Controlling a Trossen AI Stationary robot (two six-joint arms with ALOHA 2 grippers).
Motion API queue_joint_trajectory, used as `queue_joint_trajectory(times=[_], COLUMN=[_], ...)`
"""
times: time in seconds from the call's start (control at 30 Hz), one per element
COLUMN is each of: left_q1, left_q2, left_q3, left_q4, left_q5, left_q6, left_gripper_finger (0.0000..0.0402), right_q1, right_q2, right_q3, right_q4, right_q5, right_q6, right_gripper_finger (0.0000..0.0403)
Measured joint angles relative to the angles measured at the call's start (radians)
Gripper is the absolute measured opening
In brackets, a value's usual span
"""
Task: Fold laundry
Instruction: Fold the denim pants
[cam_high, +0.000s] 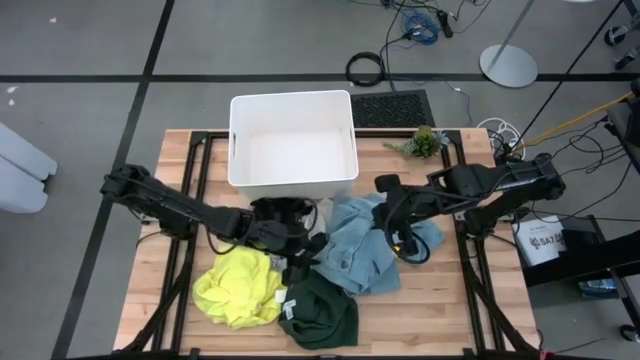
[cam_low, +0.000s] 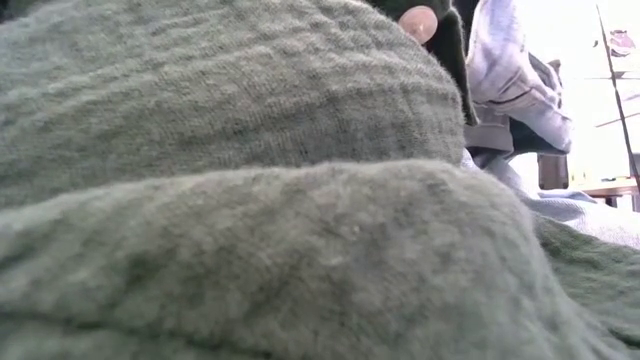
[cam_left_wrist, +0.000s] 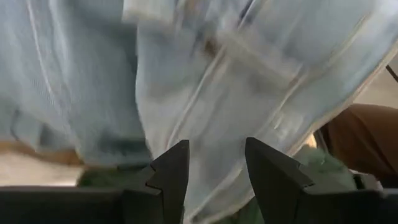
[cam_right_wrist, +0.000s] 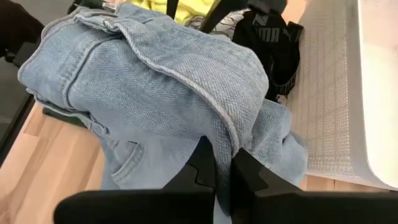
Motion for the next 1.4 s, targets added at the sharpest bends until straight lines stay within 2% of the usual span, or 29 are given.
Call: queue_joint_trajectory(times=[0.07, 0.17, 0.4, 0.63, 0.83, 1.0, 1.4], left_q1=[-0.008, -0.017, -0.045, -0.067, -0.088, -0.084, -0.088], left_q2=[0.003, 0.005, 0.004, 0.022, 0.128, 0.197, 0.175], left_q3=[-0.045, -0.084, -0.100, -0.100, -0.100, -0.100, -0.100], left_q4=[0.081, 0.120, 0.041, 0.041, 0.137, 0.238, 0.292], left_q5=[0.000, 0.000, -0.026, -0.195, -0.177, -0.255, -0.268], left_q6=[-0.007, -0.020, -0.004, -0.093, -0.104, -0.105, -0.068], left_gripper_finger=[0.0167, 0.0167, 0.0167, 0.0167, 0.0167, 0.0167, 0.0167], right_q1=[0.000, -0.006, -0.019, -0.019, -0.034, -0.039, -0.039], right_q2=[0.000, 0.000, 0.000, 0.000, 0.000, 0.000, 0.001], right_q3=[0.000, 0.000, 0.000, 0.000, 0.000, 0.000, 0.001], right_q4=[0.009, 0.008, 0.008, 0.013, 0.016, 0.016, -0.027], right_q5=[0.001, 0.000, 0.001, 0.001, 0.026, 0.025, 0.018], right_q6=[-0.003, -0.003, 0.005, 0.014, 0.017, 0.022, 0.053], right_gripper_finger=[0.0002, 0.0002, 0.0003, 0.0004, 0.0005, 0.0006, 0.0006])
